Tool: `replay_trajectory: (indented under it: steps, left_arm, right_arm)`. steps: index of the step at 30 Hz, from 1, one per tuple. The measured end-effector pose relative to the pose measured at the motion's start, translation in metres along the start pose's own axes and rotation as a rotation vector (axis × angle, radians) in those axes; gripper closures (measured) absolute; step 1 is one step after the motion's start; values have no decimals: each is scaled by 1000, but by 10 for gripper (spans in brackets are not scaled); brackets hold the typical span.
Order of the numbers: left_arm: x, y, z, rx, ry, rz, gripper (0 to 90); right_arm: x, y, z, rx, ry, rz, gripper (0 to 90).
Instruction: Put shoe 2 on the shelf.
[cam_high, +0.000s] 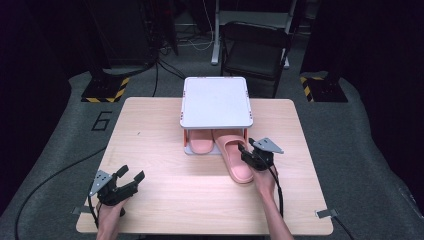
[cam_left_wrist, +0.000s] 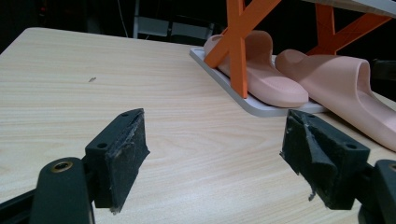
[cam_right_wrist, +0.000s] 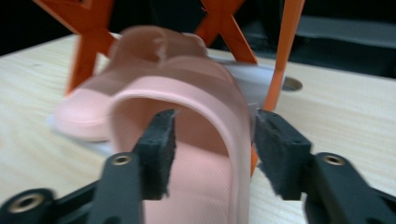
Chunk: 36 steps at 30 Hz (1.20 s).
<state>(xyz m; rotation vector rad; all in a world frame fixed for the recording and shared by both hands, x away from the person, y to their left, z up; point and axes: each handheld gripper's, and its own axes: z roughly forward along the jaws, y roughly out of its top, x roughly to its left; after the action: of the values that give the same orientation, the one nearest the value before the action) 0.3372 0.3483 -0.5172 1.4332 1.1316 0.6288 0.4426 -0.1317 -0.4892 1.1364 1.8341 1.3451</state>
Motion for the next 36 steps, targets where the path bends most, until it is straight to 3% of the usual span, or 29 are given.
replay_trajectory:
  steps: [4, 6, 8, 11, 13, 18, 24, 28, 36]
  left_arm:
    - [-2, 0, 1, 6, -3, 2, 217]
    - [-3, 0, 1, 11, -5, 7, 217]
    - [-4, -1, 2, 11, -5, 6, 217]
    - [-5, -1, 3, 12, -2, 5, 217]
    - [-6, -1, 3, 13, -9, 12, 217]
    - [-7, -1, 4, 13, -12, 10, 217]
    - [-6, 0, 3, 9, -5, 4, 217]
    - [-4, 0, 2, 3, -1, 0, 217]
    - [-3, 0, 1, 2, 1, -8, 217]
  right_arm:
    - [-7, -7, -24, 12, 83, -34, 284]
    - [-9, -13, -36, 34, 105, -85, 248]
    - [-11, -21, -47, 63, 123, -114, 239]
    - [-12, -34, -61, 107, 167, -98, 223]
    - [-13, -44, -67, 125, 180, -121, 220]
    - [-6, -59, -73, 159, 216, -170, 202]
    - [3, -59, -65, 208, 185, -244, 222]
    - [5, -56, -56, 212, 148, -232, 243]
    - [14, -45, -43, 178, 129, -226, 239]
